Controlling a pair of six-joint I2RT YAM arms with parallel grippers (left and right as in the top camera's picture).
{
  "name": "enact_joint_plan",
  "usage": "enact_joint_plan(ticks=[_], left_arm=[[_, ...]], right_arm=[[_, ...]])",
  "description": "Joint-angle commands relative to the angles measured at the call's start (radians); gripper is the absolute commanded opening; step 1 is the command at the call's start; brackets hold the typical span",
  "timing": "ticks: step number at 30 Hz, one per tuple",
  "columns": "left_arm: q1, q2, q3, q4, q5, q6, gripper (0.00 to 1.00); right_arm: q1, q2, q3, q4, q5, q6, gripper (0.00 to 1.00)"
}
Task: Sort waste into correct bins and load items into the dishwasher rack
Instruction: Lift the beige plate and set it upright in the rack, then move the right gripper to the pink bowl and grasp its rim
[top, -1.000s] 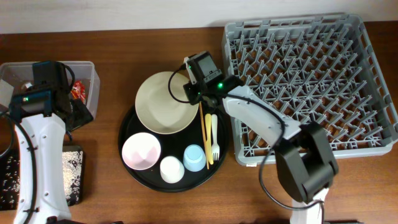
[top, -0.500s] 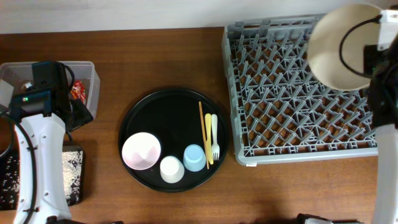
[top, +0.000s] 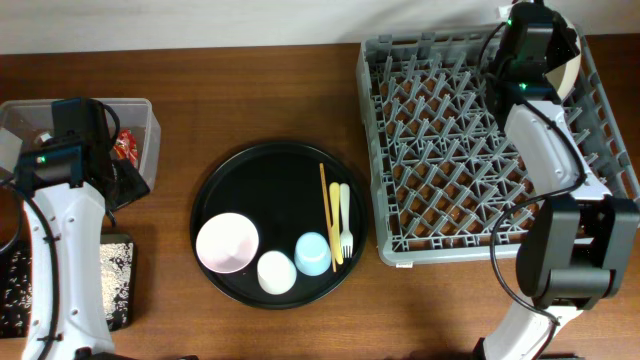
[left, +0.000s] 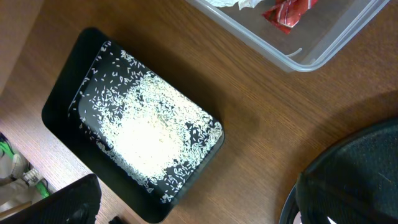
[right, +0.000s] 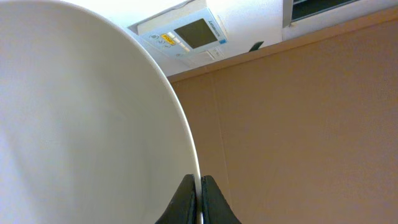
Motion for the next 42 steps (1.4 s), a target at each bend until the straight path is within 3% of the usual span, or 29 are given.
enact_joint_plan(ticks=[1, 9, 10, 12, 16, 17, 18, 19, 20, 21, 22, 25, 27, 28, 30, 31, 34, 38, 42], left_arm=[[0.002, -0.008, 0.007, -0.002, -0.010, -0.002, 0.99], [0.002, -0.008, 0.007, -0.002, -0.010, -0.002, 0.99], [0.002, -0.008, 0.007, -0.002, -0.010, -0.002, 0.99], [0.002, -0.008, 0.007, -0.002, -0.010, -0.002, 0.99], [0.002, -0.008, 0.007, -0.002, -0.010, -0.002, 0.99], [0.002, -0.008, 0.007, -0.002, -0.010, -0.002, 0.99], [0.002, -0.008, 0.007, -0.002, -0.010, -0.002, 0.99], [0.002, -0.008, 0.007, -0.002, -0.010, -0.002, 0.99], [0.002, -0.008, 0.007, -0.002, -0.010, -0.002, 1.00], [0.002, -0.008, 0.007, -0.002, -0.010, -0.002, 0.99], [0.002, -0.008, 0.007, -0.002, -0.010, -0.002, 0.99], [0.002, -0.008, 0.007, -0.002, -0.010, -0.003, 0.99], [0.002, -0.008, 0.007, -0.002, -0.010, -0.002, 0.99], [0.002, -0.008, 0.007, -0.002, -0.010, -0.002, 0.99], [0.002, -0.008, 0.007, -0.002, -0.010, -0.002, 0.99], [0.003, -0.008, 0.007, -0.002, -0.010, -0.002, 0.99], [0.002, -0.008, 0.007, -0.002, -0.010, -0.002, 0.99], [0.002, -0.008, 0.007, -0.002, -0.010, -0.002, 0.99], [0.002, -0.008, 0.007, -0.002, -0.010, -0.002, 0.99]], right_arm=[[0.032, 0.041, 0.003, -0.053, 0.004, 0.006, 0.04], [0.161, 0.041, -0.056, -0.206, -0.015, 0.072, 0.04], [0.168, 0.041, -0.056, -0.214, -0.014, 0.146, 0.04], [0.190, 0.041, -0.056, -0.214, -0.035, 0.237, 0.04], [0.296, 0.041, -0.056, -0.134, -0.037, 0.247, 0.08], [0.313, 0.041, -0.056, -0.130, -0.037, 0.266, 0.23], [0.332, 0.041, -0.056, -0.115, -0.037, 0.291, 0.31], [0.344, 0.041, -0.056, -0.095, -0.037, 0.295, 0.45], [0.351, 0.041, -0.056, -0.075, -0.035, 0.295, 0.70], [0.356, 0.040, -0.053, -0.051, -0.018, 0.320, 0.84], [0.358, 0.030, -0.037, -0.051, 0.000, 0.387, 0.88], [0.357, -0.044, 0.035, -0.190, -0.057, 0.583, 0.89], [0.366, -0.134, 0.141, -0.526, -0.308, 0.681, 0.87], [0.374, -0.157, 0.171, -0.616, -0.389, 0.702, 0.87], [0.433, -0.249, 0.228, -0.859, -0.732, 0.817, 0.77], [0.463, -0.273, 0.227, -0.903, -0.870, 0.875, 0.72], [0.635, -0.224, 0.201, -0.972, -1.156, 0.949, 0.70], [0.843, -0.018, 0.196, -0.912, -1.155, 0.949, 0.70], [0.912, 0.178, 0.196, -0.840, -1.156, 0.949, 0.70]])
